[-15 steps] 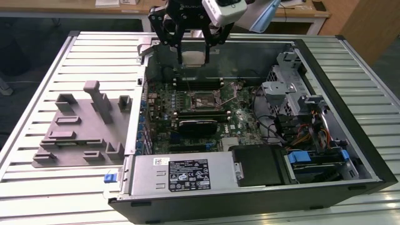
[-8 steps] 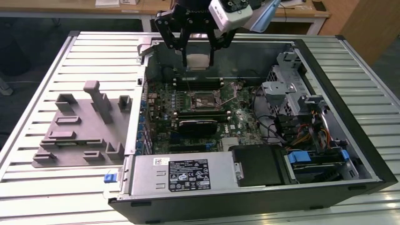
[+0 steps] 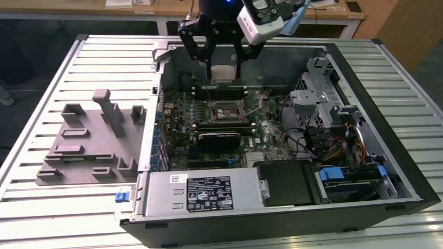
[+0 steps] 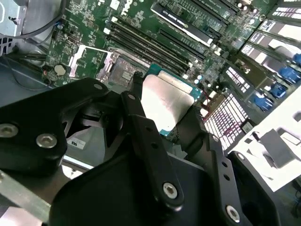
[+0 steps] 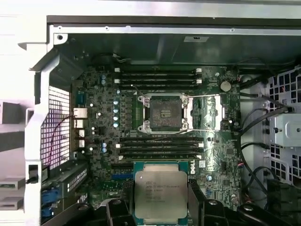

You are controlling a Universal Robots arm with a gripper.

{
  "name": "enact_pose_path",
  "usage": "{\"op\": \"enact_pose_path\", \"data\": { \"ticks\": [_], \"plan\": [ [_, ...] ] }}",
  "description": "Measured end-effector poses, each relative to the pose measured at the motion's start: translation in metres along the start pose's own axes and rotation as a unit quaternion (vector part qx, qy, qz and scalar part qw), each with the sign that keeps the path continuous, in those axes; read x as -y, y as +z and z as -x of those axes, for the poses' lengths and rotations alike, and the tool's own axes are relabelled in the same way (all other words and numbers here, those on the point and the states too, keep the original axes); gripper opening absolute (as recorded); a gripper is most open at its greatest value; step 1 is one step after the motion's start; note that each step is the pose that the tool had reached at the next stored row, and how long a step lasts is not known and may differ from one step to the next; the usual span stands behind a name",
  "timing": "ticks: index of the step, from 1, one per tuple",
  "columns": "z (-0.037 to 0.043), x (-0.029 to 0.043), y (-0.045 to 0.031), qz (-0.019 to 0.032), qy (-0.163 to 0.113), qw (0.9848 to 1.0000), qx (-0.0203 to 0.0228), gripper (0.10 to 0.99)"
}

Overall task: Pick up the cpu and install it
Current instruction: 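Pick up the cpu and move it towards the insertion slot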

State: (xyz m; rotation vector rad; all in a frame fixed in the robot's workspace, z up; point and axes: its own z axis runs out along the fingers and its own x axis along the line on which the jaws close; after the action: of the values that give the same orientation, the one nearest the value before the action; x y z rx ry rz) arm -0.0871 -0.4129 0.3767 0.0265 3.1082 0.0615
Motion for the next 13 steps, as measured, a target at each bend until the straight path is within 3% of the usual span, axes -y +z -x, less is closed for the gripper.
{"op": "enact_pose_path", "data": {
  "ticks": [13],
  "plan": [
    [0.0045,-0.0025,0.0209,-0.0004,0.0,1.0,-0.0009,0.541]
  ]
}}
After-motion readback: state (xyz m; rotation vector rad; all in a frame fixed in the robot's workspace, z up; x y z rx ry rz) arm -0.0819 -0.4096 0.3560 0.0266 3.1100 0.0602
